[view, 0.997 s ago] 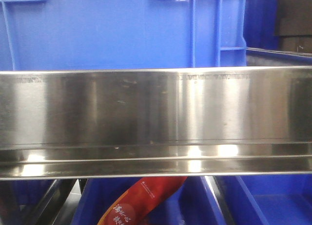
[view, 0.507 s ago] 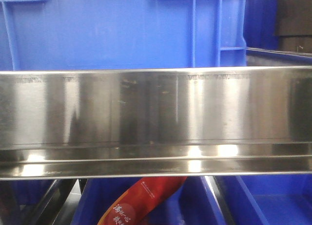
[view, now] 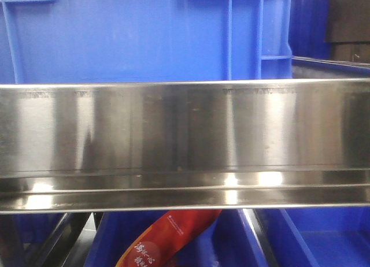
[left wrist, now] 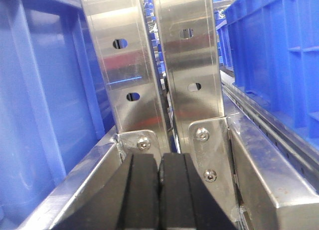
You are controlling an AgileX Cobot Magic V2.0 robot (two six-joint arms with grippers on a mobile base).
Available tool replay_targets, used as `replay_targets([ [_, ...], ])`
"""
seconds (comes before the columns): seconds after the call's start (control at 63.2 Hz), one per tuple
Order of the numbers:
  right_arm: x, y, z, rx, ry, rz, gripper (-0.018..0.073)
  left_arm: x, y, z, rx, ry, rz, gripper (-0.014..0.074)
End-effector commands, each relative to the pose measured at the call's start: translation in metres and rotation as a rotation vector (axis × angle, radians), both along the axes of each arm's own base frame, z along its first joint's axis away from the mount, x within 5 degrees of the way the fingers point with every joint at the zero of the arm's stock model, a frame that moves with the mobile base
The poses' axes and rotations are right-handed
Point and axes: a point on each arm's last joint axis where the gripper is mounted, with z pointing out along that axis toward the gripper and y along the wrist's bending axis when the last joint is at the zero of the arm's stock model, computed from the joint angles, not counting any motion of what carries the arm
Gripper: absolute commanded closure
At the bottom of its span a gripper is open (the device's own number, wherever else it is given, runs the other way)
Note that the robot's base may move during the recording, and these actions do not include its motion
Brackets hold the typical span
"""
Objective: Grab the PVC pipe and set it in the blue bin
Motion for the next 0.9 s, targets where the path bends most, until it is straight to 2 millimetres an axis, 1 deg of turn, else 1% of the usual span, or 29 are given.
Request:
replay_targets([
  [0.0,-0.003,-0.001,0.003,-0.006,-0.020,-0.012,0.0722,0.000,0.000,0.002,-0.002,-0.021,0.003,0.0707],
  [0.127,-0.003,-0.001,0.003,-0.054,-0.032,-0.029,0.0722,0.000,0.000,0.002,-0.002,-0.021,0.003,0.0707],
  [0.269,-0.002,-0.001,0.001,0.020,-0.015,0.001,0.0722,0.000,0.000,0.002,-0.002,-0.021,0.003,0.0707],
  [0.332,-0.001,0.000,-0.002,0.063,0.008,0.023,0.0722,0.000,0.000,0.002,-0.002,-0.021,0.003,0.0707],
  [0.412,0.000,0.000,-0.007,0.076,0.031,0.020,0.0722,0.000,0.000,0.002,-0.002,-0.021,0.003,0.0707],
  [0.633,-0.013,-0.001,-0.028,0.116,0.115,0.008,0.0722,0.000,0.000,0.002,-0.002,-0.021,0.003,0.0707],
  [0.744,-0.021,-0.004,-0.031,0.072,0.088,-0.051,0.0722,0.000,0.000,0.002,-0.002,-0.021,0.003,0.0707],
  [0.887,-0.031,-0.008,-0.040,-0.077,0.049,-0.176,0.0722,0.000,0.000,0.002,-0.002,-0.021,0.003,0.0707],
])
